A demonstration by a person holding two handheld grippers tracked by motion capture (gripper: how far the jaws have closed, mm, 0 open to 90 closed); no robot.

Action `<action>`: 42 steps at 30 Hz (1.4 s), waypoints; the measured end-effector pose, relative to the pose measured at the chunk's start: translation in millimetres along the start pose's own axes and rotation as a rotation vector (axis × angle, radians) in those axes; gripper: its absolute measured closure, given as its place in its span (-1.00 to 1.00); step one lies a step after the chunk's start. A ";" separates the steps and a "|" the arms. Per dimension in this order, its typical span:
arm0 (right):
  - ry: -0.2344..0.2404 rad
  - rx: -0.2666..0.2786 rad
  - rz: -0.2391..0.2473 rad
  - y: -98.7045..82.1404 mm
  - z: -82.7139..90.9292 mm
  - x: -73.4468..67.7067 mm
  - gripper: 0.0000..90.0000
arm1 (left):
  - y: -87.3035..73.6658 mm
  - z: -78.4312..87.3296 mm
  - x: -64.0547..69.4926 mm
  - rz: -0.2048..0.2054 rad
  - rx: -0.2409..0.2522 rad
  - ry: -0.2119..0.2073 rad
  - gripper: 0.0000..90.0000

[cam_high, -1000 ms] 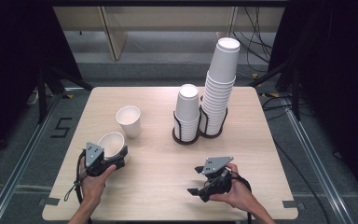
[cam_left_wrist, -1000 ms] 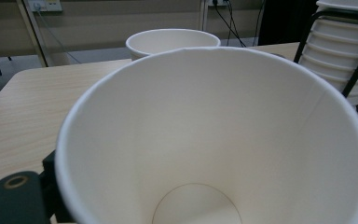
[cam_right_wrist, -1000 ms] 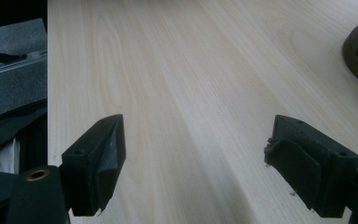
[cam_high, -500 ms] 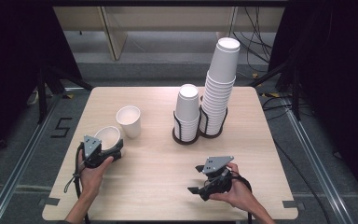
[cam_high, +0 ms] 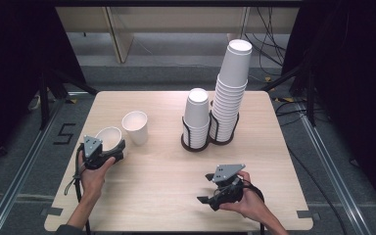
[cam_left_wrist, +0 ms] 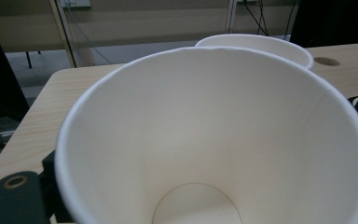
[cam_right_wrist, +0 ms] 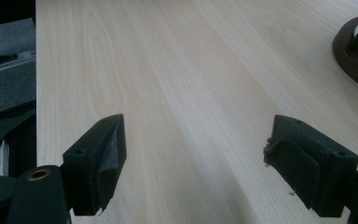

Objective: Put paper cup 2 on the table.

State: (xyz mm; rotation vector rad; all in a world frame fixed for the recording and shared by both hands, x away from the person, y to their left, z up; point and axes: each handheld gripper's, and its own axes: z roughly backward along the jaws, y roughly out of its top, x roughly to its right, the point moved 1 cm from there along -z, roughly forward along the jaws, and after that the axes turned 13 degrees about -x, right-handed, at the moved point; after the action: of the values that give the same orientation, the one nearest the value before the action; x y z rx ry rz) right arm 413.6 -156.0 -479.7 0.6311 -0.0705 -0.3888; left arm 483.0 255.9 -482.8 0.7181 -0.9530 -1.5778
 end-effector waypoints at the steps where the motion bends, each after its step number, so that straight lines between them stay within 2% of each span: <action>1: -0.004 -0.004 0.000 -0.1 0.4 0.0 -0.55 | 0.5 -0.6 -1.7 0.006 -0.006 0.006 -0.74; 6: 0.002 -0.001 0.005 0.1 -0.5 0.0 -0.55 | 2.4 -10.1 -7.5 0.028 -0.010 0.021 -0.75; 7: 0.002 -0.006 -0.010 -0.1 -0.2 -0.7 -0.55 | 2.6 -13.0 -8.2 0.029 -0.009 0.024 -0.75; 9: 0.000 -0.003 0.005 -0.1 -0.9 0.0 -0.55 | 3.1 -18.3 -9.8 0.027 -0.018 0.034 -0.75; 12: -0.001 -0.009 0.003 -0.5 -0.8 -0.1 -0.55 | 4.2 -23.4 -11.3 0.037 -0.029 0.033 -0.75; 15: 0.000 -0.008 0.006 -0.8 -1.4 0.1 -0.55 | 5.0 -26.8 -13.0 0.007 -0.029 0.058 -0.76; 19: 0.002 -0.012 0.002 -1.0 -1.7 -0.7 -0.55 | 3.0 -31.5 -15.8 0.021 -0.022 0.053 -0.78; 21: 0.004 -0.014 0.002 -0.9 -1.7 -1.1 -0.55 | 2.4 -34.2 -16.6 0.018 -0.010 0.034 -0.79; 24: 0.003 -0.014 0.002 -1.0 -2.0 -1.1 -0.55 | 2.5 -36.2 -17.8 0.008 -0.019 0.026 -0.80; 26: 0.005 -0.018 0.003 -1.4 -2.3 -1.2 -0.55 | 1.8 -36.5 -17.5 0.017 -0.020 0.021 -0.79; 27: 0.015 -0.021 0.009 -1.5 -2.6 -1.3 -0.55 | 1.3 -36.3 -17.1 0.010 -0.026 0.010 -0.79; 30: 0.016 -0.018 0.012 -1.6 -2.2 -1.4 -0.55 | -1.1 -36.3 -15.4 -0.017 -0.068 0.013 -0.76; 36: 0.013 -0.019 0.011 -1.6 -2.2 -1.5 -0.55 | -3.9 -34.2 -15.7 -0.001 -0.116 -0.004 -0.71; 41: 0.009 -0.024 0.013 -1.8 -1.9 -1.7 -0.55 | -5.0 -32.7 -16.4 -0.023 -0.136 -0.011 -0.71; 42: 0.007 -0.024 0.013 -1.9 -1.9 -1.6 -0.55 | -6.1 -34.3 -17.6 -0.020 -0.143 -0.024 -0.71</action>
State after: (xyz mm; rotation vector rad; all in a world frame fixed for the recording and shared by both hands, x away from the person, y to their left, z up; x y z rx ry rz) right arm 411.8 -155.8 -482.2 0.6082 -0.0636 -0.3741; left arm 512.8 266.5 -505.6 0.6121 -0.8433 -1.6568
